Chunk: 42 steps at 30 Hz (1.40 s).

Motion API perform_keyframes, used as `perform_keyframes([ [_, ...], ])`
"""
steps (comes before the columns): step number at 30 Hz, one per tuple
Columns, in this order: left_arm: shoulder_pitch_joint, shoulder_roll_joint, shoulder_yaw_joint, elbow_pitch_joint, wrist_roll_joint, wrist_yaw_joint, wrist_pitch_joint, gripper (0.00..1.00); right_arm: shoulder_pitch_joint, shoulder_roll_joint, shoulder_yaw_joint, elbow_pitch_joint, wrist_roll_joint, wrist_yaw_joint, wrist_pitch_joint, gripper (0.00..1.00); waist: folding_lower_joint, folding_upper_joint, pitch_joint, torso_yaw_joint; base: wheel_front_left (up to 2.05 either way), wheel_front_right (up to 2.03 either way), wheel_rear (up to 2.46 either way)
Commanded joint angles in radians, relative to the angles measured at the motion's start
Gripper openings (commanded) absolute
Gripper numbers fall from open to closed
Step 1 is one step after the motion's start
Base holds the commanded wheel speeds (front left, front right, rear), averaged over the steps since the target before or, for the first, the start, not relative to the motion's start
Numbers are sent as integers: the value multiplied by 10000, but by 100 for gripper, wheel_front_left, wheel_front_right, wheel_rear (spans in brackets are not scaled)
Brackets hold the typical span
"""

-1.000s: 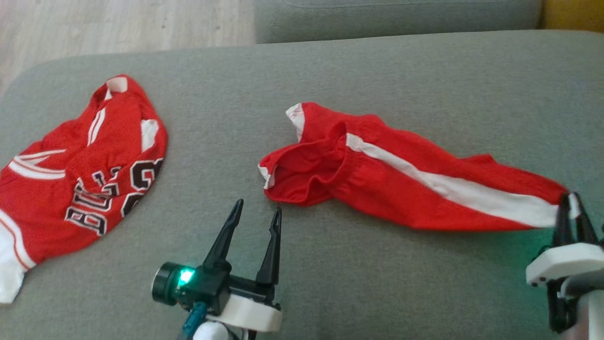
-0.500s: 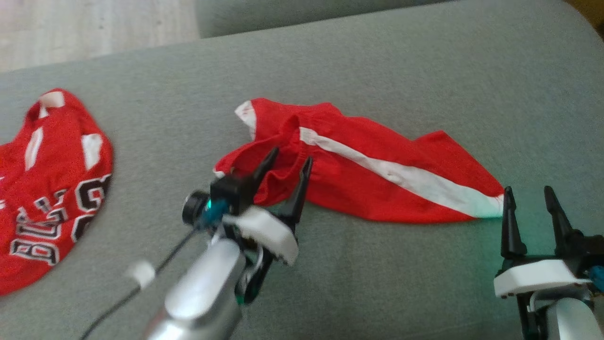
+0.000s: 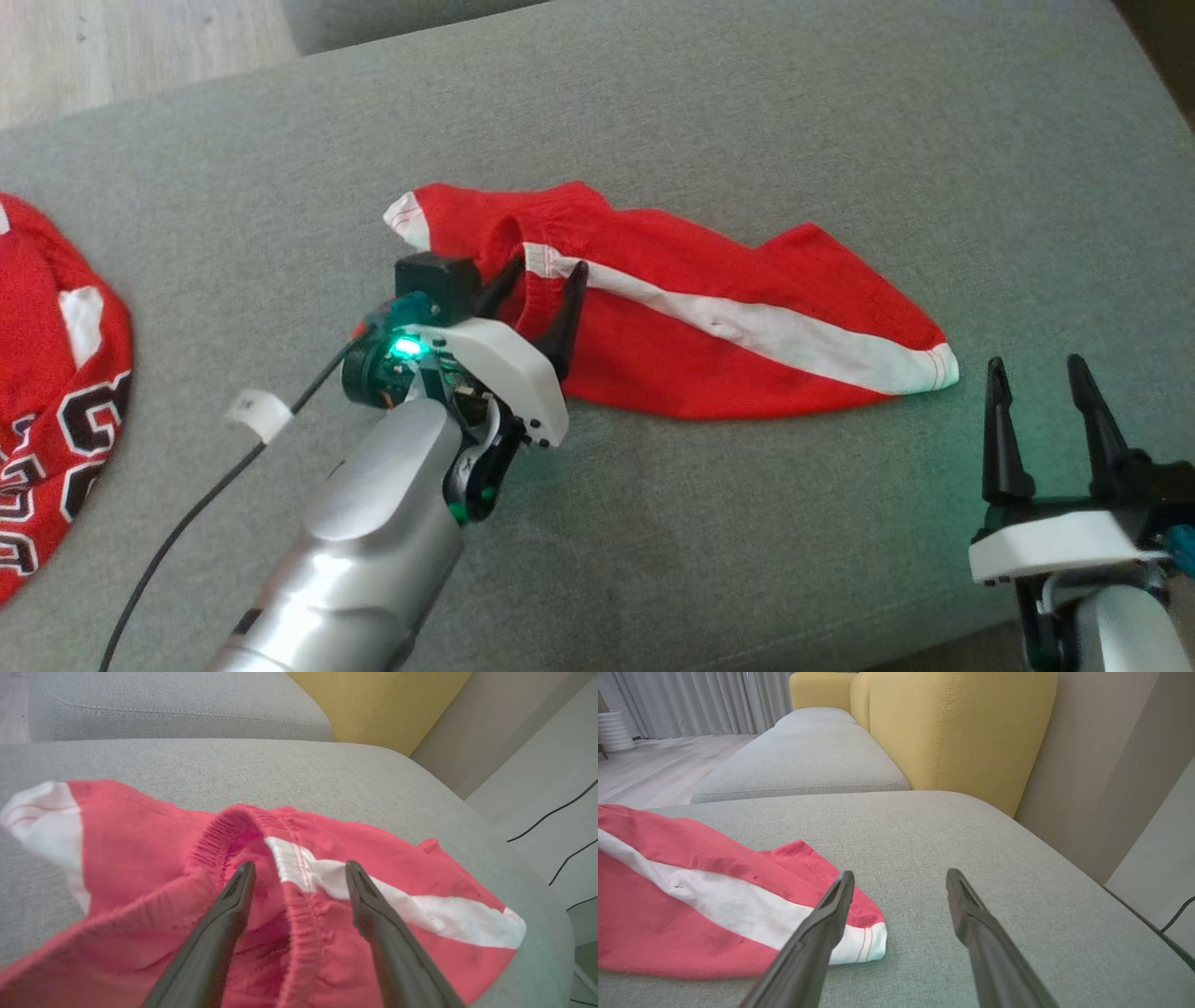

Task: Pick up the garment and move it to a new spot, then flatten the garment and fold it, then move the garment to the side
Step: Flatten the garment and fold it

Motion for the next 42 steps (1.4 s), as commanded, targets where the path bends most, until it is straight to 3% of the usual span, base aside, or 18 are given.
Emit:
perform_keyframes([
  [1, -500, 33, 299, -282, -143, -14, -101, 100, 1, -91, 199, -317, -39, -7, -136, 100, -1, 0, -20, -15, 0, 0, 0],
  [8, -583, 33, 113, -543, -496, -50, -59, 100, 93, -91, -22, -295, -152, -7, -137, 100, -1, 0, -132, 11, 0, 0, 0],
  [11, -572, 54, -17, -734, -475, -53, 83, 78, 108, -91, -81, -300, -182, -7, -137, 100, -1, 0, -166, 58, 0, 0, 0],
  [13, -518, 66, -75, -886, -488, -40, 185, 71, 107, -91, -87, -311, -192, -7, -137, 100, -1, 0, -181, 95, 0, 0, 0],
  [14, -488, 80, -116, -969, -495, -53, 252, 59, 107, -91, -86, -315, -192, -7, -137, 100, -1, 0, -185, 115, 0, 0, 0],
  [16, -435, 121, -147, -1131, -509, -32, 326, 46, 101, -91, -84, -328, -195, -7, -137, 100, -1, 0, -191, 149, 0, 0, 0],
  [17, -406, 148, -151, -1205, -512, -11, 337, 35, 98, -91, -83, -330, -198, -7, -137, 100, -1, 0, -196, 161, 0, 0, 0],
  [18, -373, 179, -161, -1269, -508, 13, 355, 11, 93, -91, -83, -333, -203, -7, -137, 100, -1, 0, -199, 171, 0, 0, 0],
  [19, -339, 207, -172, -1330, -508, 30, 374, 0, 87, -91, -87, -338, -206, -7, -137, 100, -1, 0, -203, 180, 0, 0, 0],
  [26, 152, 576, -223, -1990, -526, 75, 365, 0, 242, -91, 0, -153, 19, -7, -137, 100, -1, 0, -344, 406, 0, 0, 0],
  [34, 1637, 1729, 241, -3551, -258, 755, -658, 0, 610, -91, -34, 724, 1123, -7, -137, 100, -1, 0, -448, 1008, 0, 0, 0],
  [42, 2537, 2146, 496, -4388, -486, 989, -886, 0, 348, -91, 324, 1095, 1987, -7, -137, 100, -1, 0, -397, 1476, 0, 0, 0],
])
